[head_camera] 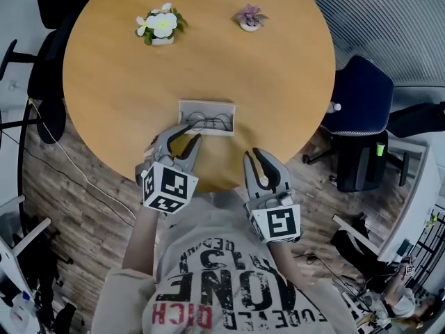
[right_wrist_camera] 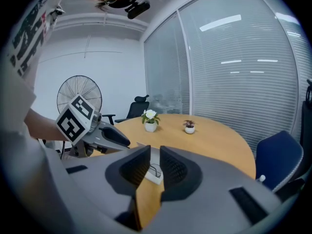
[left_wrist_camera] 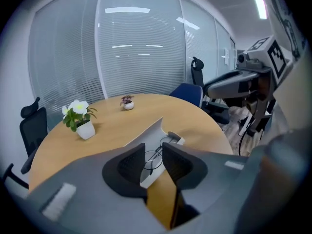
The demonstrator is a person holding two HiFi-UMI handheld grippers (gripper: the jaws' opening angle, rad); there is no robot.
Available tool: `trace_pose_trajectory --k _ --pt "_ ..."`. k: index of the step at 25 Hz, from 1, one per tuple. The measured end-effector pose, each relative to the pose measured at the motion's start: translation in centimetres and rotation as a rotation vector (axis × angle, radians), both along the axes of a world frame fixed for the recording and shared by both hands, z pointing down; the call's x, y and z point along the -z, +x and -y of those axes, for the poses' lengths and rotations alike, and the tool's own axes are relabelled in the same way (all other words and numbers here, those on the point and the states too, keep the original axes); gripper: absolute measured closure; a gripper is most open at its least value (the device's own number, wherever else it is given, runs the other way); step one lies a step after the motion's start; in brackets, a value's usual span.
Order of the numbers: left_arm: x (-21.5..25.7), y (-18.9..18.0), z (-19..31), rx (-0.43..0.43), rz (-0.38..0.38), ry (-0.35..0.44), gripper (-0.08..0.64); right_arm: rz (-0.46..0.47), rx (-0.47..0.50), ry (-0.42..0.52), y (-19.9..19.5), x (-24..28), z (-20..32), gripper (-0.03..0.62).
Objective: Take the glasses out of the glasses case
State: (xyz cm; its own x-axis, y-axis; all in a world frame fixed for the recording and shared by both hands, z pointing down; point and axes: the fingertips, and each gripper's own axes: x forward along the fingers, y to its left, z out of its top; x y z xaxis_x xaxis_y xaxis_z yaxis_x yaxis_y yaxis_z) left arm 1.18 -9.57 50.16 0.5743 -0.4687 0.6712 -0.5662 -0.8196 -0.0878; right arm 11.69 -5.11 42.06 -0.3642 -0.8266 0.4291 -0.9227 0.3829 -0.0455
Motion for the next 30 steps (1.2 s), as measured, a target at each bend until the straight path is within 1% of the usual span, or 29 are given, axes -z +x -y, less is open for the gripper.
trace_pose_trajectory --k 7,14,18,20,24,26,28,30 --pt "-2.1 2.7 1.0 -0.191 0.141 0.02 0.446 0.009 -0.046 -0.022 1.4 -0.6 0.4 0.522" --pt "-3.8 4.3 1.9 -0.325 0.247 -0.001 0.446 0.015 -0.1 -0.041 3.0 -1.0 0.8 0.522" --pt "-5.7 4.4 2.1 -0.414 0.356 -0.007 0.446 0.02 -0.124 -0.048 3.7 -1.3 1.0 0.522" --pt "-6.6 4.5 2.1 -0.457 0.39 -0.024 0.45 0.019 -0.133 -0.058 3.9 -1.5 1.0 0.522" --pt "-7.5 5.1 2.1 -0.507 0.406 -0.087 0.461 0.019 -0.14 -0.07 4.1 -2.1 1.4 0.522" --pt "-7.9 5.2 2.0 -0.534 0.427 -0.119 0.469 0.021 -0.14 -0.073 4.0 -2.2 1.6 0.522" --pt "-8.5 5.4 1.8 -0.56 0.46 -0.141 0.5 0.023 -0.138 -0.075 3.9 -2.2 1.8 0.522" --pt "-9.1 5.4 1.9 -0.578 0.508 -0.139 0.505 0.026 -0.136 -0.077 3.8 -2.3 2.0 0.522"
